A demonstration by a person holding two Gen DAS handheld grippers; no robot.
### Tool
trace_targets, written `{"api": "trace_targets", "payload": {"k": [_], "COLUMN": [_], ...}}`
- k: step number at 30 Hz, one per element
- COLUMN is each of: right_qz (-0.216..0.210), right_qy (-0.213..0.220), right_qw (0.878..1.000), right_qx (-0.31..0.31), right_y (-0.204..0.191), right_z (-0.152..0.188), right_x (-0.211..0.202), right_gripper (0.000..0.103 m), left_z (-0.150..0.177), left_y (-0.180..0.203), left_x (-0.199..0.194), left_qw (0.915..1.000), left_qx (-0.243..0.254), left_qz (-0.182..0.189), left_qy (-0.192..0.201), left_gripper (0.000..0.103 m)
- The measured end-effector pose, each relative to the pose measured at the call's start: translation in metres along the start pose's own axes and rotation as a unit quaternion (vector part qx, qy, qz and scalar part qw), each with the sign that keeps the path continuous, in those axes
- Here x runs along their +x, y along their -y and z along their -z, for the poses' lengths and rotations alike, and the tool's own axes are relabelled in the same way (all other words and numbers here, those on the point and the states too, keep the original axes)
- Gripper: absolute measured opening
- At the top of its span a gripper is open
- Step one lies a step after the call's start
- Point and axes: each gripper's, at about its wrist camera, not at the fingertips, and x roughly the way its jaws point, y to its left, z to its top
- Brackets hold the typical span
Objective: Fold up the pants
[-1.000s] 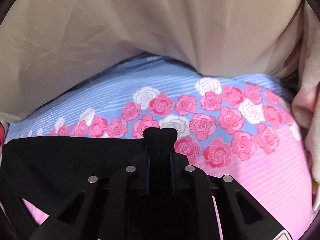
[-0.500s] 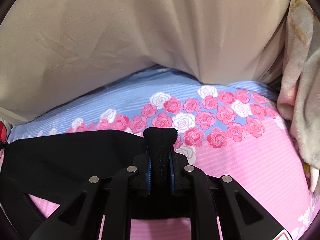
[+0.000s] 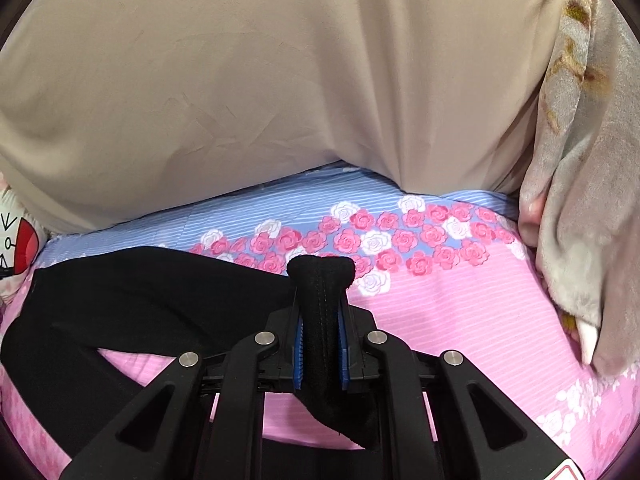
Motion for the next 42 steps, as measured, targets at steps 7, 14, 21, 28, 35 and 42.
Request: {"api": "trace_targets", "payload": {"k": [7, 14, 21, 28, 35, 42], "right_qz": [0.016, 0.025, 0.014, 0.015, 0.051, 0.08], "right_qy": [-0.01, -0.003, 0.023, 0.034, -0.044, 0.024], "right_qw": [1.0, 1.0, 1.0, 0.999, 0.998, 0.996], "right_qx": [-0.004, 0.011, 0.004, -0.013, 0.003, 0.045], "right_y": [0.0, 0.0, -0.009, 0.003, 0.041, 0.048], "right_z": [-0.002, -0.001, 0.001, 0.047, 0.12, 0.142], "right_x": [0.009, 0.016, -0.022, -0.085, -0.075, -0.138], "right_gripper": [0.011, 0.011, 0.011, 0.011, 0.029, 0.05], "left_z": [-0.025, -0.025, 0.002, 0.096, 0.183, 0.21], "left_y": [-0.031, -0.032, -0.042, -0.05, -0.073, -0.073], "left_x": [0.074, 0.098, -0.027, -0.135, -0.121, -0.137], "left_qw": [0.9969, 0.9972, 0.9956, 0.9971, 0.9994, 0.9794], "left_qx": [-0.071, -0.057, -0.054, -0.012, -0.026, -0.165], "left_qz": [-0.008, 0.011, 0.063, 0.06, -0.015, 0.115], "left_qy": [-0.034, -0.048, 0.043, 0.047, -0.017, -0.021], "left_gripper": [0.081, 0.021, 0.011, 0.012, 0.041, 0.089]}}
